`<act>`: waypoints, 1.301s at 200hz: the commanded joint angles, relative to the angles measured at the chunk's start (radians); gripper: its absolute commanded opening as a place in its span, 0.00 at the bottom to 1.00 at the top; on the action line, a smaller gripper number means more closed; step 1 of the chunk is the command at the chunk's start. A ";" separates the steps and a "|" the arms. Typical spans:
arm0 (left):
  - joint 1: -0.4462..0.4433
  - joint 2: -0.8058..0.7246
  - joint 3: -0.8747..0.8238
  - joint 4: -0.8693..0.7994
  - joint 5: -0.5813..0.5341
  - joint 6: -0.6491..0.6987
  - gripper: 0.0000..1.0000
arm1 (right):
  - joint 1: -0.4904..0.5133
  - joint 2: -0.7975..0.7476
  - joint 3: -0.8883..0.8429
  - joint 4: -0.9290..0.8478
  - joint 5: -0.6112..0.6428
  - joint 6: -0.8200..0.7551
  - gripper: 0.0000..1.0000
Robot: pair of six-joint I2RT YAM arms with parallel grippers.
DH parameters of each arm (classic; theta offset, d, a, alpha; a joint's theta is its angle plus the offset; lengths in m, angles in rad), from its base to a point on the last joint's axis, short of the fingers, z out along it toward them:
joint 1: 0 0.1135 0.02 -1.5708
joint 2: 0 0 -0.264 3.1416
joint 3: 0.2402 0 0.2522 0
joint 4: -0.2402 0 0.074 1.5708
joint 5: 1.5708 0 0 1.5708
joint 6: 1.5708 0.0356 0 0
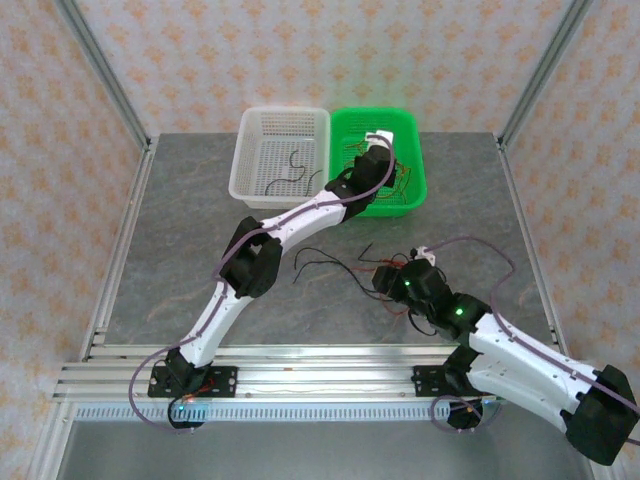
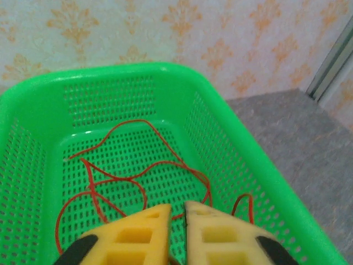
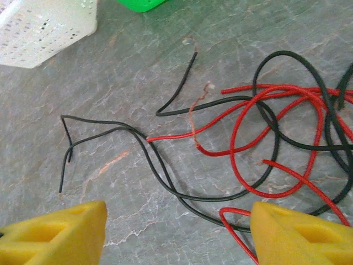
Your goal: Untangle the cables
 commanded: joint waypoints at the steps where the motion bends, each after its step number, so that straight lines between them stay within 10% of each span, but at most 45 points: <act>1: 0.001 0.002 -0.002 -0.086 0.020 -0.045 0.29 | 0.005 -0.015 0.042 -0.083 0.080 0.037 0.70; 47: 0.001 0.018 0.074 -0.226 0.049 -0.075 0.59 | 0.004 -0.022 0.060 -0.129 0.099 0.053 0.70; 124: -0.019 -0.216 -0.066 -0.234 0.051 -0.075 0.61 | 0.001 0.039 0.119 -0.183 0.086 0.047 0.68; 260: -0.055 -0.901 -0.874 -0.067 -0.028 -0.194 0.62 | -0.009 0.376 0.245 -0.115 0.081 -0.062 0.49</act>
